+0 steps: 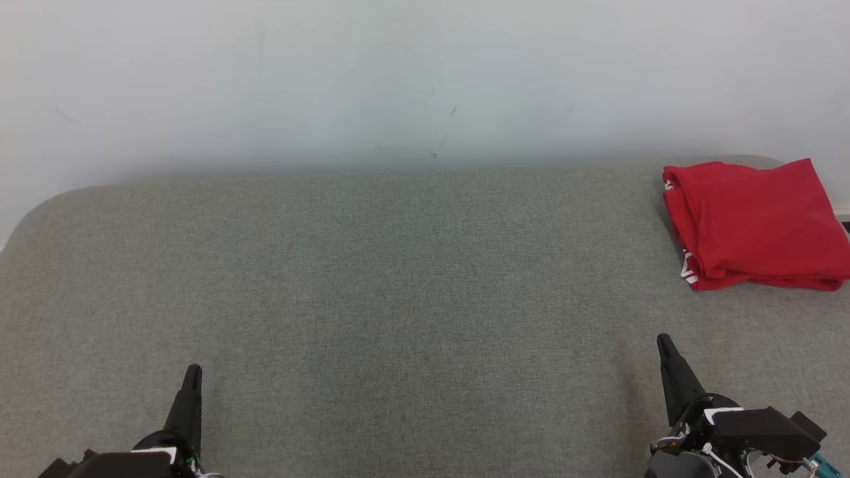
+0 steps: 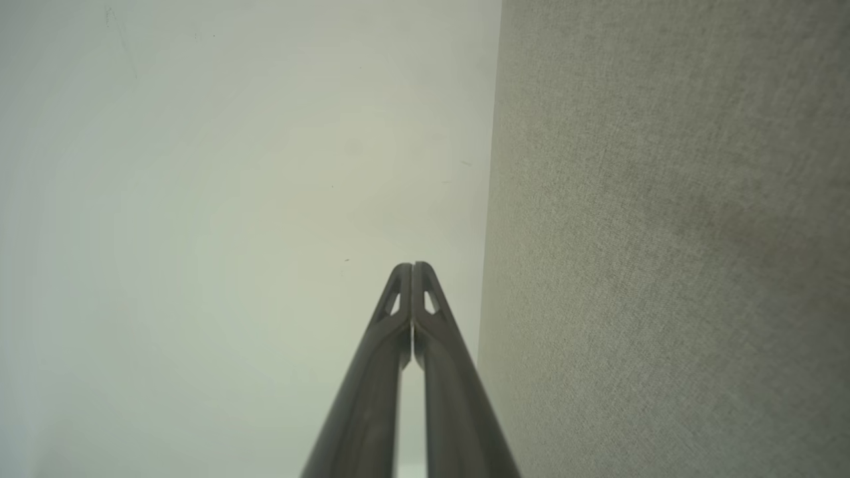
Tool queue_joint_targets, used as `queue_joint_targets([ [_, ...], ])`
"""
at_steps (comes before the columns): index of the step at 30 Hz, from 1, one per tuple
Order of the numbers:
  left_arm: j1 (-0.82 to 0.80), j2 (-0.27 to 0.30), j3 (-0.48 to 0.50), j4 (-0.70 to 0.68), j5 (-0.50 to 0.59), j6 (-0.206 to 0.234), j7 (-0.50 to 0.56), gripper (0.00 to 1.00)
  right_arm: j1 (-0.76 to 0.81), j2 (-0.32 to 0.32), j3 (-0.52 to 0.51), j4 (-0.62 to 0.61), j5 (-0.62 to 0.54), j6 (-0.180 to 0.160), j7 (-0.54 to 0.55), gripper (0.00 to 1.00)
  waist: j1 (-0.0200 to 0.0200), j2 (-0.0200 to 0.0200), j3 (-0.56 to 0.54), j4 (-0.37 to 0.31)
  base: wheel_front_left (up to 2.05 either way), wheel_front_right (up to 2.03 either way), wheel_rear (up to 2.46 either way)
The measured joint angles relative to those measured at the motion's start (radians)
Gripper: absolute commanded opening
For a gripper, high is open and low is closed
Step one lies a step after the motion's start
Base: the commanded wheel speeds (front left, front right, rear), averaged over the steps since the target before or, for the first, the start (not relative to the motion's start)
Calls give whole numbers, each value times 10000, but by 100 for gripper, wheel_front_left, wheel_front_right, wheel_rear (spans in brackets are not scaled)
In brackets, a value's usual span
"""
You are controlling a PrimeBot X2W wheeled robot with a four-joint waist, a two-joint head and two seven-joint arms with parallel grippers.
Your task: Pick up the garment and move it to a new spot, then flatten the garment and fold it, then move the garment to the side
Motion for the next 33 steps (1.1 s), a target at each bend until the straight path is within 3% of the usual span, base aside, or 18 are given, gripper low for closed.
queue_joint_targets([
  [33, 0, -2, 2, 0, 0, 0, 2, 0, 0, 0, 0, 0, 0, 0, 0, 0, 0, 0, 0, 0, 0, 0, 0],
])
